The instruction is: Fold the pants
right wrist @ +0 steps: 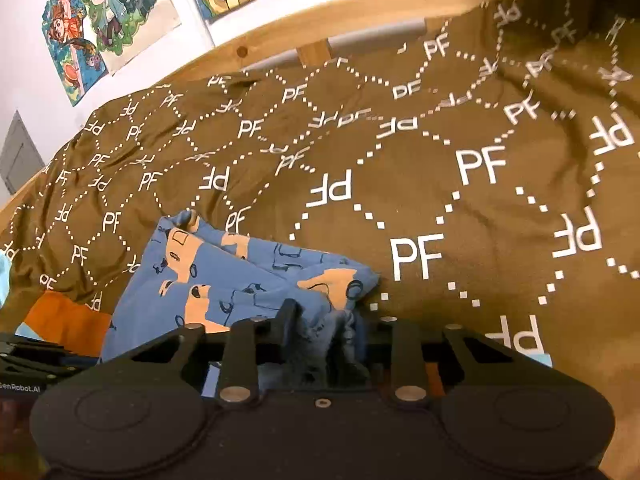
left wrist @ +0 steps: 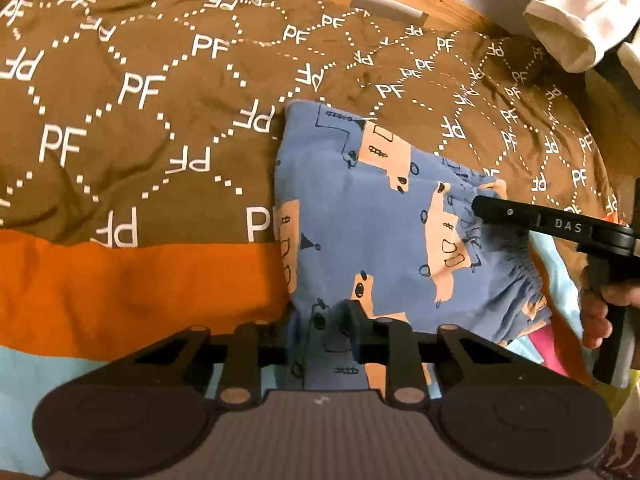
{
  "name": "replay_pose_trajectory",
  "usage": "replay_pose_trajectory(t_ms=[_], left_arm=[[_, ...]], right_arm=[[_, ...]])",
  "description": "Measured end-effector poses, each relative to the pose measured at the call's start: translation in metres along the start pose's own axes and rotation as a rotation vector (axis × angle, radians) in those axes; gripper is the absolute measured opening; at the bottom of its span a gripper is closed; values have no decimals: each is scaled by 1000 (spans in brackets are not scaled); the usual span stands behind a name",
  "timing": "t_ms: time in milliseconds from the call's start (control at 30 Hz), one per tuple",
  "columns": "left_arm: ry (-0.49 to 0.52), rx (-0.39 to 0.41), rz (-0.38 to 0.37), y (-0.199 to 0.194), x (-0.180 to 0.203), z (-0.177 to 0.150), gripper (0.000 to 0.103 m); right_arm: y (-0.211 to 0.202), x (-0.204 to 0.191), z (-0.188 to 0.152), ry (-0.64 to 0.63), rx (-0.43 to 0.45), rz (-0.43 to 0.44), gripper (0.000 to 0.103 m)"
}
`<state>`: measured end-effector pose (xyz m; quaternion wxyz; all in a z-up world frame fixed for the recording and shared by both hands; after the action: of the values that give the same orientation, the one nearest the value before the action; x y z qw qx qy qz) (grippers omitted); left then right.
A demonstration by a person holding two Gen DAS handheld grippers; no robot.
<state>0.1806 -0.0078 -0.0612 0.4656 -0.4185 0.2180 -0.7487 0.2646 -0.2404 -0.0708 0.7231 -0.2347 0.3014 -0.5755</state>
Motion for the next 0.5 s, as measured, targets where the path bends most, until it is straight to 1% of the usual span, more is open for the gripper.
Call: replay_pose_trajectory(t_ms=[100,167,300,500], left_arm=[[21,10,8,-3,2,0,13],[20,20,9,-5,2,-1,10],[17,33,5,-11,0,-1,7],[40,52,11,-22,2,-5,5]], right_arm=[[-14,-4,-2,-18,49,-16,23],[-23,-7,-3,-46,79,-25,23],[-38,-16,-4,-101,128,-53,22],[-61,-31,-4,-169,191,-70,22]])
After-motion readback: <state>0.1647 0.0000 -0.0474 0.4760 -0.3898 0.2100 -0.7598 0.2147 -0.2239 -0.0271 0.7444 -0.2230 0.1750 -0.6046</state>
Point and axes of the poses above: each gripper's, at about its wrist camera, not at the fingertips, and y roughly the way its jaws point, x to its right, z to its top, the point moved 6 cm from there along y, roughly the way its jaws point, and after that the axes turned 14 degrees about -z, right-handed, at the moved point
